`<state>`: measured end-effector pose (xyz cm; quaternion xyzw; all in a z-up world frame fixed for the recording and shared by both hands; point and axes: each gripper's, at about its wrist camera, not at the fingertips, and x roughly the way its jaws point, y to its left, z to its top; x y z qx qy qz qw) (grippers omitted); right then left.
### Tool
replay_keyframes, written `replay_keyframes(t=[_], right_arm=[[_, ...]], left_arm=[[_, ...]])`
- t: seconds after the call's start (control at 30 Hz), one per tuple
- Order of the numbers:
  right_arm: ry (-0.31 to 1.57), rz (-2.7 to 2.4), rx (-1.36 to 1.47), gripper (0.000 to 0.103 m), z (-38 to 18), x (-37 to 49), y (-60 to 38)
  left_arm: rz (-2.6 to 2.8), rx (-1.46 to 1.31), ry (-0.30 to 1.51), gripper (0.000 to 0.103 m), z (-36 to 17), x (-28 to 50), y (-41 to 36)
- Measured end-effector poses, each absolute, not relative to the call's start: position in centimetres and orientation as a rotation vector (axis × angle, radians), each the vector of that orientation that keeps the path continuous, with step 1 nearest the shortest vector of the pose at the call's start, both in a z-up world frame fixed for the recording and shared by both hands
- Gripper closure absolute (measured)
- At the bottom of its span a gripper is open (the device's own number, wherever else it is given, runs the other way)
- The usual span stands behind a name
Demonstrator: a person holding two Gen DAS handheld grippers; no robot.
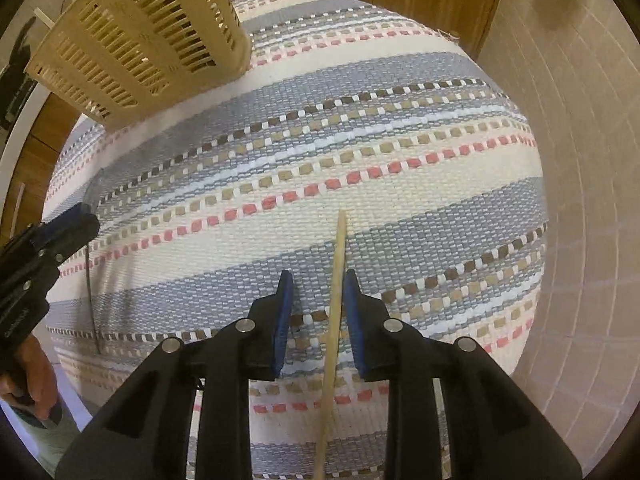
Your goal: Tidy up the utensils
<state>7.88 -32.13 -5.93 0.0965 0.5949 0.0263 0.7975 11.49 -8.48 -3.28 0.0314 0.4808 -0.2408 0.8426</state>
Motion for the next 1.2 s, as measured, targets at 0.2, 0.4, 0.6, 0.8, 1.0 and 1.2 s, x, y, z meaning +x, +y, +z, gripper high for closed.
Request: replay_keyframes(t=[0.2, 0.4, 0.6, 0.8, 1.0, 1.2], right_arm=[[1.269, 0.017, 0.110, 0.094, -5.6, 7.7, -30.4], [1.233, 0.043, 0.088, 0.099, -5.2, 7.1, -29.6], [1.054, 0.133, 0.152, 0.099, -0.5, 5.5, -29.0], [0.823, 0.237, 0.219, 0.099, 4.0, 4.0, -27.6], [0.636, 0.300, 0.282, 0.099, 7.1, 3.8, -27.2], [0.463, 0.321, 0.352, 0.099, 11.8, 5.8, -28.5]], left_arm=[[-0.508, 0.054, 1.018, 0.074, -3.4, 11.6, -8.1], [-0.510, 0.005, 0.966, 0.074, -2.4, 11.1, -7.4], [-0.512, -0.047, 0.867, 0.074, 0.7, 10.4, -6.3], [-0.516, -0.150, 0.691, 0.074, 5.8, 9.2, -4.4], [-0.496, -0.228, 0.487, 0.074, 10.7, 8.7, -3.1], [-0.438, -0.263, 0.281, 0.074, 15.3, 9.8, -2.3]])
